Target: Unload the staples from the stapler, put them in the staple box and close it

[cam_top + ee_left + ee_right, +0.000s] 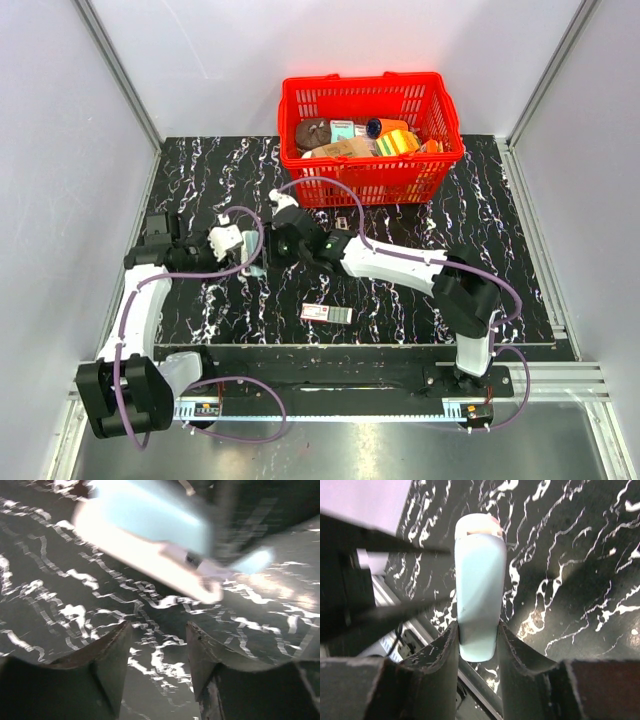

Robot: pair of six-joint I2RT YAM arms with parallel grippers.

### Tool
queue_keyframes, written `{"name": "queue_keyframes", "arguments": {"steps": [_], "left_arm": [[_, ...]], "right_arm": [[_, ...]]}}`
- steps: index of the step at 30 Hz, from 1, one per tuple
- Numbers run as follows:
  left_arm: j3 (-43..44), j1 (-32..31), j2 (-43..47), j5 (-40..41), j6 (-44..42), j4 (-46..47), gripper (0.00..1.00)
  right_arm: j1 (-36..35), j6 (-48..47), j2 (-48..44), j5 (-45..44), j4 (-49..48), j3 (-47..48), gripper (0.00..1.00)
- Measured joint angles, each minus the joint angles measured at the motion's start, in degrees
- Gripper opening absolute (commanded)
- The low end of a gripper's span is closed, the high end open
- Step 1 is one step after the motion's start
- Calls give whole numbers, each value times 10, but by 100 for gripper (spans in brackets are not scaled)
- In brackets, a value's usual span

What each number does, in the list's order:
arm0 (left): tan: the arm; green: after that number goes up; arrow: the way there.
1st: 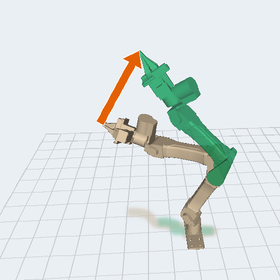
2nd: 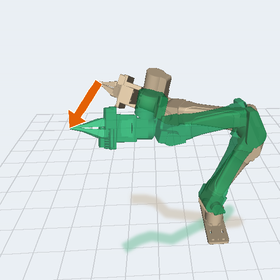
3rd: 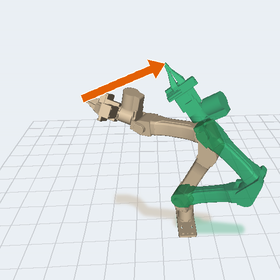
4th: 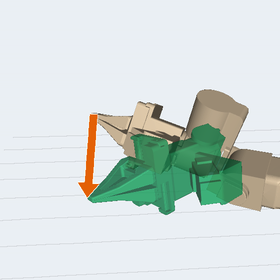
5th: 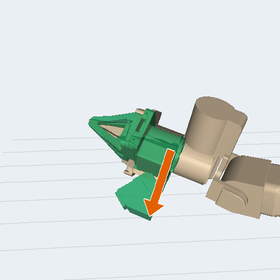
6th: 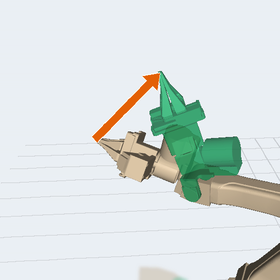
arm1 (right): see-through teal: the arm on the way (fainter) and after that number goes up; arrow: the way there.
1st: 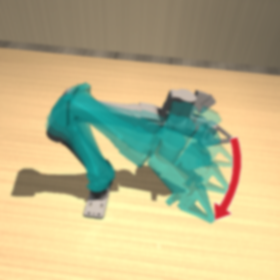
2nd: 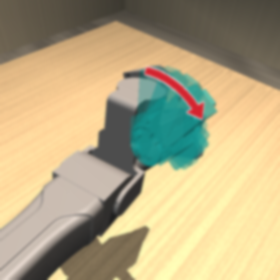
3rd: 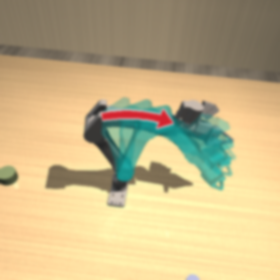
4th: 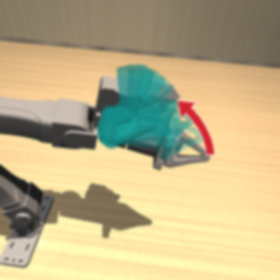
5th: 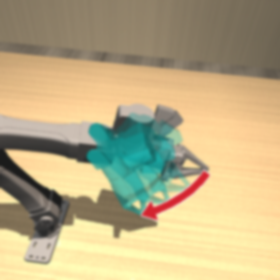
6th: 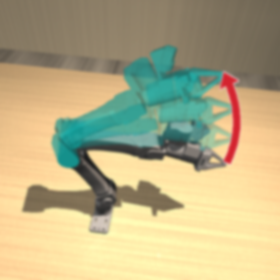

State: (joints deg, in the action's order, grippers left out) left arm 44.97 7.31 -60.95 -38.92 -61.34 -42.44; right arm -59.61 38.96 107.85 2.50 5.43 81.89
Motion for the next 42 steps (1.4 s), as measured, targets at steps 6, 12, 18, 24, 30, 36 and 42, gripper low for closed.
{"name": "queue_keyframes", "arguments": {"steps": [6,12,18,24,30,36,42], "left_arm": [[24,0,13,-84,-63,-158,62],[66,20,27,-124,-13,-191,64],[186,135,-35,-179,125,-153,74],[217,180,-74,-201,191,-148,75],[190,180,-36,-209,212,-139,81],[182,180,-5,-208,224,-135,83],[175,180,-3,-206,227,-133,84]], "right_arm": [[8,22,11,-31,13,61,0],[15,29,64,-49,82,137,0],[16,29,160,-66,225,243,0],[15,31,231,-82,344,325,0],[12,30,322,-92,436,475,8],[12,30,400,-96,494,606,28],[12,39,432,-91,506,654,52]]}}
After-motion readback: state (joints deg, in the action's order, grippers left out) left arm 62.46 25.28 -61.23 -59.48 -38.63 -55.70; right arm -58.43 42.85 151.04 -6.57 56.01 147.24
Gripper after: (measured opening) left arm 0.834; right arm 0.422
